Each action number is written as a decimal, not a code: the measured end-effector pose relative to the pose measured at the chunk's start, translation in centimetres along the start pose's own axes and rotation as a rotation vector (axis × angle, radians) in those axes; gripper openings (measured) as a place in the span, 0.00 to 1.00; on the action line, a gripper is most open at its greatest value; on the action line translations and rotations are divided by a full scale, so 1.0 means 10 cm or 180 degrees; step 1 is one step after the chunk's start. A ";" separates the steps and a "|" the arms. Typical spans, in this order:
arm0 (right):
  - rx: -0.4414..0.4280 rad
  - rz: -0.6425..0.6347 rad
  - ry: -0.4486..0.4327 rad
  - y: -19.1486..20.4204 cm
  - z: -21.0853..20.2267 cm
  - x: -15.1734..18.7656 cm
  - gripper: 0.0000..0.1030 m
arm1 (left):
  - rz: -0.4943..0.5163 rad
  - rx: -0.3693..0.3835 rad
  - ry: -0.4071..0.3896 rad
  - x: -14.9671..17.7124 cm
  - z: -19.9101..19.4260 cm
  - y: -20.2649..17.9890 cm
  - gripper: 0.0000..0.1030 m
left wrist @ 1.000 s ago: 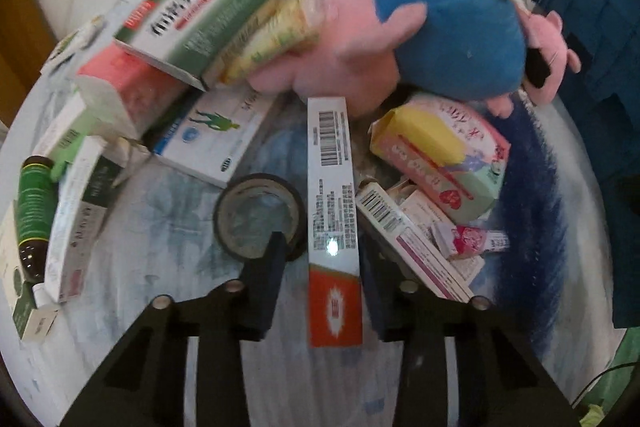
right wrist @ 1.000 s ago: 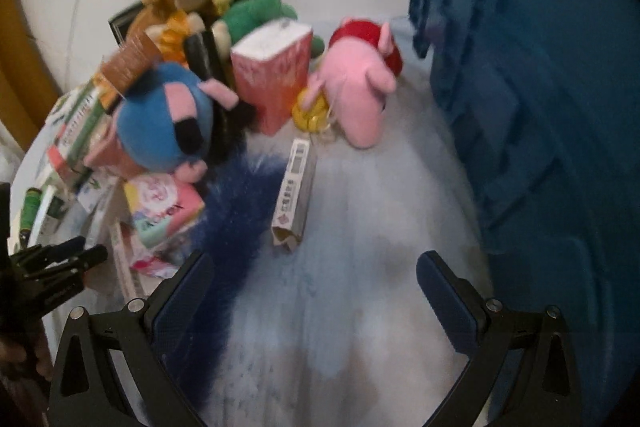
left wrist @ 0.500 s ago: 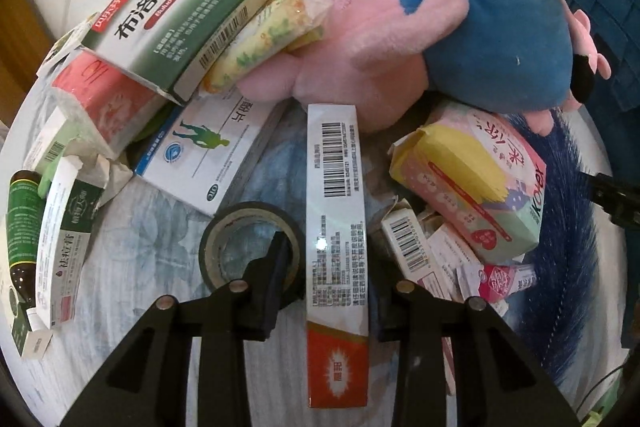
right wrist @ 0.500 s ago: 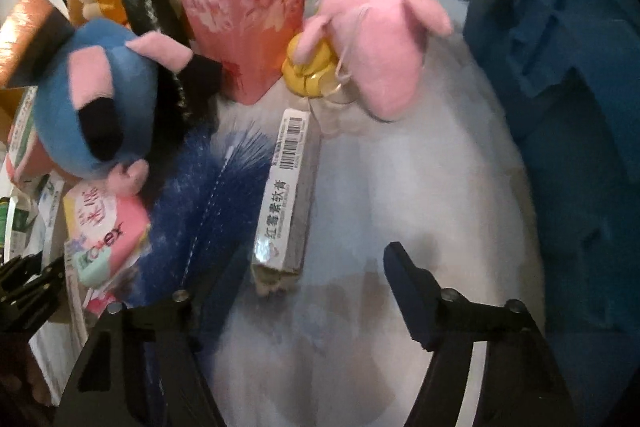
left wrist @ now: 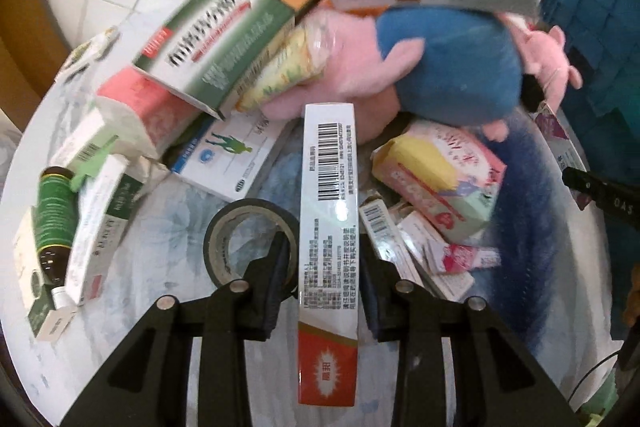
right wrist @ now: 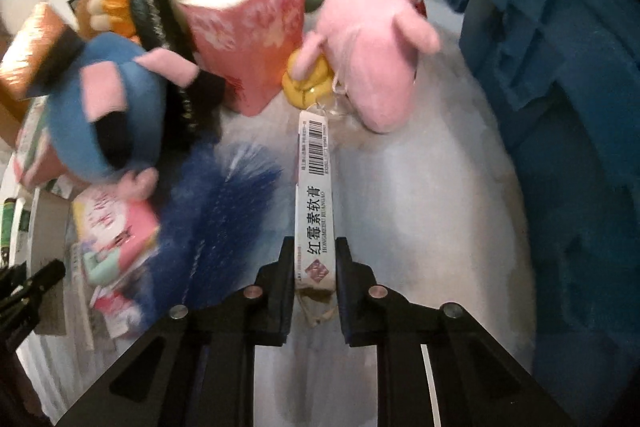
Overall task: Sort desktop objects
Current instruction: 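Grasp the white-red ointment box with the left tool while the right tool grasps the white tube box, then carry both boxes over the blue bin, then open both tools to drop the boxes into the bin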
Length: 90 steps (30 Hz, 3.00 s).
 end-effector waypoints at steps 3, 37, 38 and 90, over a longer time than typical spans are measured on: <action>-0.0007 -0.0039 -0.0102 0.00 -0.22 0.06 0.17 | 0.0033 0.0011 -0.0121 0.03 -0.22 -0.04 0.31; 0.0224 0.0123 -0.1829 -0.70 -3.03 0.85 0.17 | 0.1091 0.0767 -0.1358 0.11 -1.93 -2.00 0.31; 0.0247 0.0160 -0.1866 -0.77 -3.08 0.87 0.17 | 0.1116 0.0782 -0.1374 0.09 -1.94 -2.08 0.31; 0.0719 0.0665 -0.1717 -3.62 -2.85 1.01 1.00 | 0.1529 0.0837 -0.1429 0.02 -2.23 -4.97 0.92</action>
Point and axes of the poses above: each gripper's, at about its wrist camera, not at the fingertips, and z roughly the way its jaws point, y to its left, x to its underside, the point moved 3 cm from there along z, roughly the way its jaws point, and after that the axes turned 12 degrees about x, right-handed, at the moved point
